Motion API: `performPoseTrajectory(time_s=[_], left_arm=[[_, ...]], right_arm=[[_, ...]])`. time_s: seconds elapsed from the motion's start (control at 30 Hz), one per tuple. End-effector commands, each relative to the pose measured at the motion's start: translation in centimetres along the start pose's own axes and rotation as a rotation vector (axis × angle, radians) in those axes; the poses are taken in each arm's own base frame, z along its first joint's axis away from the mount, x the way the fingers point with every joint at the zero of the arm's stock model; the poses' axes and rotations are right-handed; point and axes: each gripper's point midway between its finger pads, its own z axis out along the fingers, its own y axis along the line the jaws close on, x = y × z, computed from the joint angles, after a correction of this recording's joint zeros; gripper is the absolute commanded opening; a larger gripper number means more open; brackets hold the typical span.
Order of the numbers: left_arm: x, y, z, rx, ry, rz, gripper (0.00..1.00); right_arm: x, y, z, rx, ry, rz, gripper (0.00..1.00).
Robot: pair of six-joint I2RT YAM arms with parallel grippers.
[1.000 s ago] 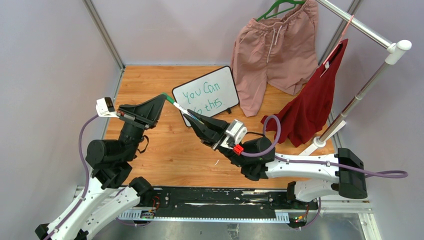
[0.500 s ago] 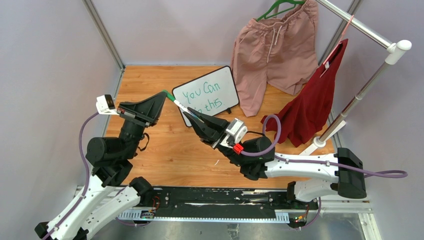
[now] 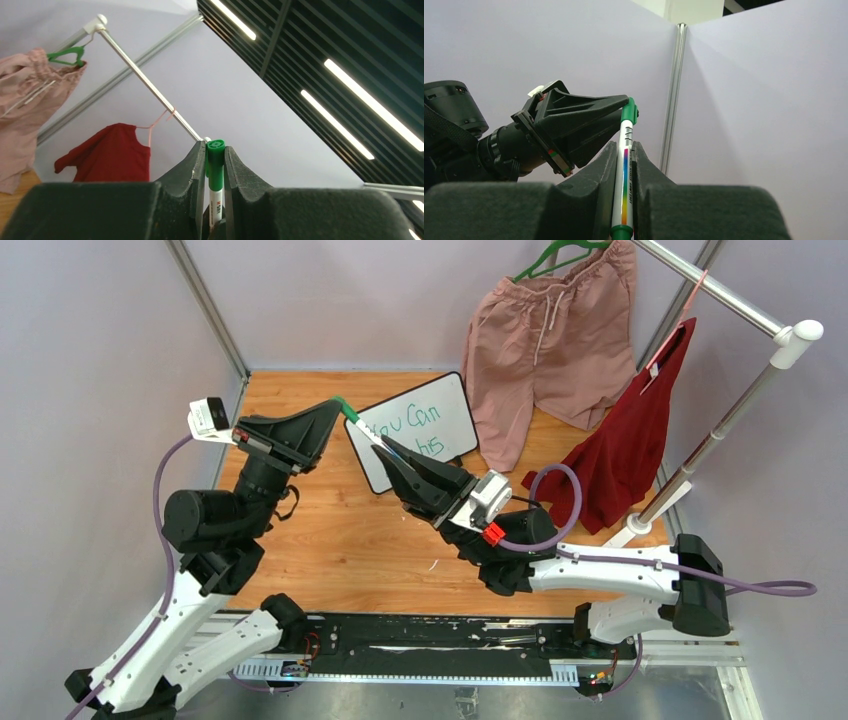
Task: Write a sentence on the whiteboard
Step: Close the whiteboard marker at the center of the board.
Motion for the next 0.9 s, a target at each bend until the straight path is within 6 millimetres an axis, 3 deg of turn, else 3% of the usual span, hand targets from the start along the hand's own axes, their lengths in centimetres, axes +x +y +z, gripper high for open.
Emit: performPoseTrajectory(time_s=[0.0,0.2,0.33,0.43,0.53,0.87], left_arm=[[2.4,-2.4,1.0,0.091,0.151,0.009,0.0],[3.0,-2.8,1.4,0.106,0.187,-0.004,0.0],[1.8,-3.2,0.7,0.108,0.135,0.01,0.0],[1.0,-3.2,0.1,0.101,0.092,0.018,0.11],[0.7,-3.1,-0.2,0.097,0.075,0.02,0.15],[0.5,-2.8,-0.2,0.086,0.062,0.021,0.18]], right_arm=[[-2.3,-0.8,1.5,0.018,-0.085,-0.024,0.0],[-2.8,-1.0,1.8,0.038,-0.118,-0.032,0.0],[-3.3,-1.2,1.6,0.04,-0.136,-0.021,0.0],[-3.3,-1.0,1.4,0.031,-0.133,-0.01,0.0],[-3.3,-0.9,1.3,0.024,-0.127,-0.006,0.0],[-3.3,-1.0,1.0,0.024,-0.125,-0.008,0.0]])
